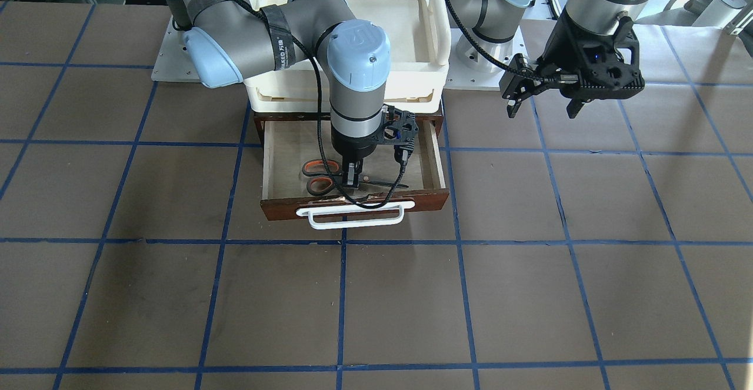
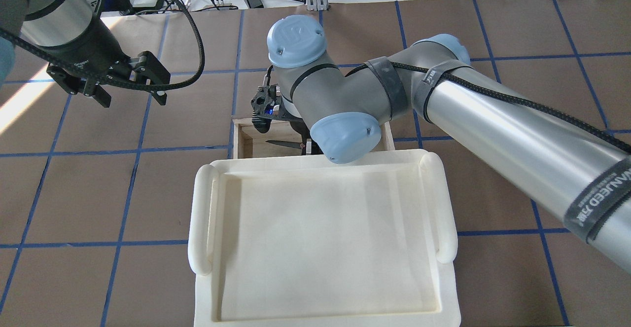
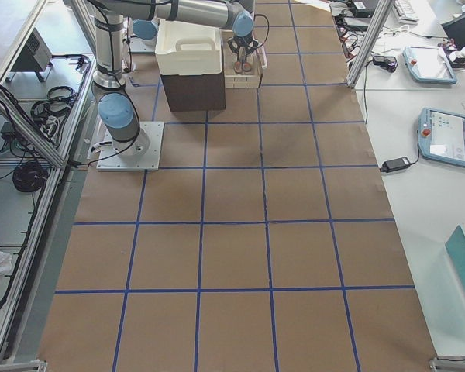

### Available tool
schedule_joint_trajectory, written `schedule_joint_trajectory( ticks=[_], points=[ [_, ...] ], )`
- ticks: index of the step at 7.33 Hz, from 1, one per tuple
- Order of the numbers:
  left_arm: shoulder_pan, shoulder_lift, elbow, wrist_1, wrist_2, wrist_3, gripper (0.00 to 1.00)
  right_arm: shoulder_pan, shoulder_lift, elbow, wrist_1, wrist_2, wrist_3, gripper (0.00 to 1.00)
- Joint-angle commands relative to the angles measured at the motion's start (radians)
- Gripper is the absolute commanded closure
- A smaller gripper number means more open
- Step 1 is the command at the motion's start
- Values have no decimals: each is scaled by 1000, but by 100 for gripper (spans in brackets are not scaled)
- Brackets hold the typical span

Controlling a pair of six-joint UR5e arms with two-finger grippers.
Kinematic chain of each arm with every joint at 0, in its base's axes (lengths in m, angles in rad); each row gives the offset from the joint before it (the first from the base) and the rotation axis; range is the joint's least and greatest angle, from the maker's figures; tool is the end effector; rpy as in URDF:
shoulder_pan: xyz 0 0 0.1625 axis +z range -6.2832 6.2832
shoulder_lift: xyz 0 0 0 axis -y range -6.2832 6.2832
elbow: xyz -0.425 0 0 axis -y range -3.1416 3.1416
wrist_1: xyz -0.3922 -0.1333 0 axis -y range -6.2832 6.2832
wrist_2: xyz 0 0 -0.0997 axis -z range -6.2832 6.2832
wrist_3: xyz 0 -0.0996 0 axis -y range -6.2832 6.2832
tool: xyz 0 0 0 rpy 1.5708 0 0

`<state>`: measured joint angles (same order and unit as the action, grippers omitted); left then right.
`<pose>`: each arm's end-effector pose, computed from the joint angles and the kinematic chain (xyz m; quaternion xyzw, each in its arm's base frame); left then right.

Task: Put scissors in drawer and close it
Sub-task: 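Lower the held scissors into the open wooden drawer with the right gripper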

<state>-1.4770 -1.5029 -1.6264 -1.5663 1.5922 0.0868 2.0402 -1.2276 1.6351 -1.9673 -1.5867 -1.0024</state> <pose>-0.0871 -0.4749 0.4935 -0.0036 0.9999 -0.0074 0.0114 0.3896 -0.4770 0.3066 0.6713 -0.7412 -0.0074 0.0062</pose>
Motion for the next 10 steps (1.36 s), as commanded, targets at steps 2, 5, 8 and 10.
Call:
schedule_joint_trajectory(
  ticks=[2,5,8,10],
  points=[
    [6,6,-3,-1,0,7,0,0,0,0,-17,10,1,100],
    [7,6,-3,-1,2,8,0,2,7,0,-24,11,-1,100],
    [7,6,-3,3,-1,7,0,3,14,0,-34,13,-2,100],
    [7,6,-3,-1,0,8,0,3,14,2,-35,14,1,100]
  ],
)
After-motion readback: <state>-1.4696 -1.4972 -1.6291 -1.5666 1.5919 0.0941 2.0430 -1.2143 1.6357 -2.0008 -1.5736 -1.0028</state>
